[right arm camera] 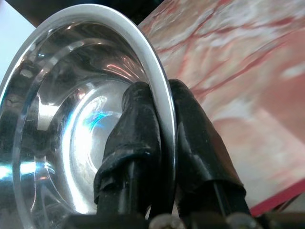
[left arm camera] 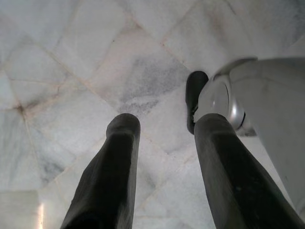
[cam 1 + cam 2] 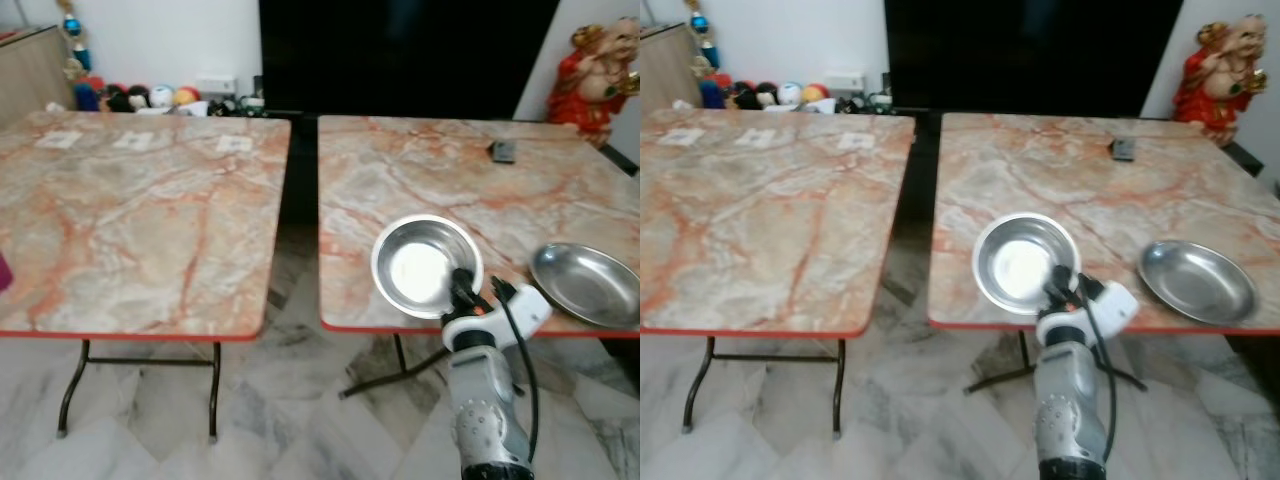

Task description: Setting the table

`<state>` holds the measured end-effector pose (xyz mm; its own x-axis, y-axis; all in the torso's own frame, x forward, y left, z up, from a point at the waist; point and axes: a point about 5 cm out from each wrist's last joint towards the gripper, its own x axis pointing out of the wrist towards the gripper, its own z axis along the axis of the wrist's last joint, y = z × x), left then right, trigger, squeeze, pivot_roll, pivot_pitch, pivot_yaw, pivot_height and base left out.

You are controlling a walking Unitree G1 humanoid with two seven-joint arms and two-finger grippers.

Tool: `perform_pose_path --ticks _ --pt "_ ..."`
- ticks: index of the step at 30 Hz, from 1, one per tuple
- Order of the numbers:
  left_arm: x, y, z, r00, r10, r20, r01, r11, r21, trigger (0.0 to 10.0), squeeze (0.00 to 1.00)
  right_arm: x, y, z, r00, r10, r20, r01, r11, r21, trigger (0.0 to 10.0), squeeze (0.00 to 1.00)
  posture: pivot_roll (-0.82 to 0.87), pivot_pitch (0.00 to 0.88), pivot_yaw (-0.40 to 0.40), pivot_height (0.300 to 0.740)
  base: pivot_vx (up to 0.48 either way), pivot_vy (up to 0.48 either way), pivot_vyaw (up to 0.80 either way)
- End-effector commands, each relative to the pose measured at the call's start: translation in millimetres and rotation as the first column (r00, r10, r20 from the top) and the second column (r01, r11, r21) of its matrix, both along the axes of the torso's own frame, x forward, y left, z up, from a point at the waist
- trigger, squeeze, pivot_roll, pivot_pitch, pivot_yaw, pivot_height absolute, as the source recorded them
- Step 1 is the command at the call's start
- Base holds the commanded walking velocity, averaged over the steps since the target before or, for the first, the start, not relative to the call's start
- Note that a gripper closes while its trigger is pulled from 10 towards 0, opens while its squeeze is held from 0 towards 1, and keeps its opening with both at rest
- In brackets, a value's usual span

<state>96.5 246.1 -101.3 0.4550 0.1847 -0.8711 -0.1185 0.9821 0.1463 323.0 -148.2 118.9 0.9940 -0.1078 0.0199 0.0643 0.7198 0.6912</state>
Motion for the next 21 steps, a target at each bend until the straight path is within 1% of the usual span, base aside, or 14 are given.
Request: perform_pose_path --ticks 1,8,21 --pt "-4.3 -5.9 -2.8 1.000 -0.011 -0.021 0.011 1.000 -0.017 10.0 0.00 -0.7 -7.2 0.1 1.000 -0.030 -0.001 0.030 1.000 -0.004 10.0 0.00 0.02 0.021 -0.008 0.740 0.000 -0.371 0.00" --pt "-4.3 -5.8 -2.8 1.000 -0.012 -0.021 0.011 1.000 -0.016 10.0 0.00 -0.5 -8.6 0.2 0.999 -0.036 -0.001 0.036 0.999 -0.009 10.0 0.00 0.02 0.020 -0.008 0.740 0.000 -0.361 0.00" --pt "-4.3 -5.9 -2.7 1.000 0.006 -0.014 -0.007 1.000 -0.026 10.0 0.00 -0.6 -13.9 -0.4 0.997 -0.077 -0.004 0.077 0.997 -0.016 10.0 0.00 0.02 0.020 -0.007 0.740 0.000 0.000 0.00"
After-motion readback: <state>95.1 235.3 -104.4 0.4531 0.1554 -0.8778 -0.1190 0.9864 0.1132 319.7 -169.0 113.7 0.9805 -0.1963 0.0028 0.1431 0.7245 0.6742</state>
